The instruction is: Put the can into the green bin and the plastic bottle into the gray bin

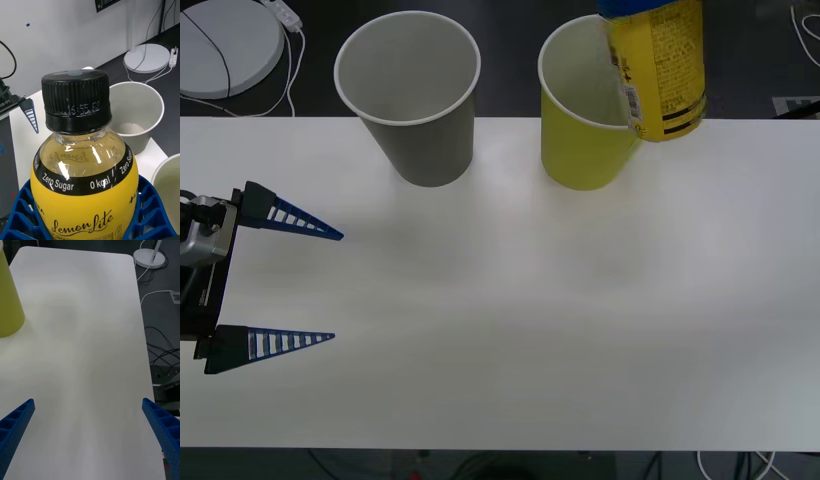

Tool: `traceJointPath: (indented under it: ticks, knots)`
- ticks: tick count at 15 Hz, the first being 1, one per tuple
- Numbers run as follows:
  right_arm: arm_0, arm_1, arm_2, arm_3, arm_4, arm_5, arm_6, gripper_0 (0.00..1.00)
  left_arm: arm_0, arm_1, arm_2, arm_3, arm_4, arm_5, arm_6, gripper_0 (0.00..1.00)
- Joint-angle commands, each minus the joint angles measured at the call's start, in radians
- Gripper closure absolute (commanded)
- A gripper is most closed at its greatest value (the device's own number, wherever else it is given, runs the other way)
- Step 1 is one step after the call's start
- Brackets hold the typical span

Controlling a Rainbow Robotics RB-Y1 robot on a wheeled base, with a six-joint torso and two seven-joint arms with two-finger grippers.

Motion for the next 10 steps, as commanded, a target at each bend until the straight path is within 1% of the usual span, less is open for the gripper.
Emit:
traceJointPath:
  ticks: [1, 5, 10]
  knots:
    - [-0.159, 0.049, 0.147, 0.099, 0.020, 0.000, -0.001, 1.00, 0.000, 0.000, 0.000, 0.000, 0.000, 0.000, 0.000, 0.00]
    - [-0.338, 0.130, 0.320, 0.241, 0.050, 0.000, -0.002, 1.00, 0.000, 0.000, 0.000, 0.000, 0.000, 0.000, 0.000, 0.00]
    - [-0.493, 0.241, 0.463, 0.420, 0.084, 0.000, -0.002, 1.00, 0.000, 0.000, 0.000, 0.000, 0.000, 0.000, 0.000, 0.00]
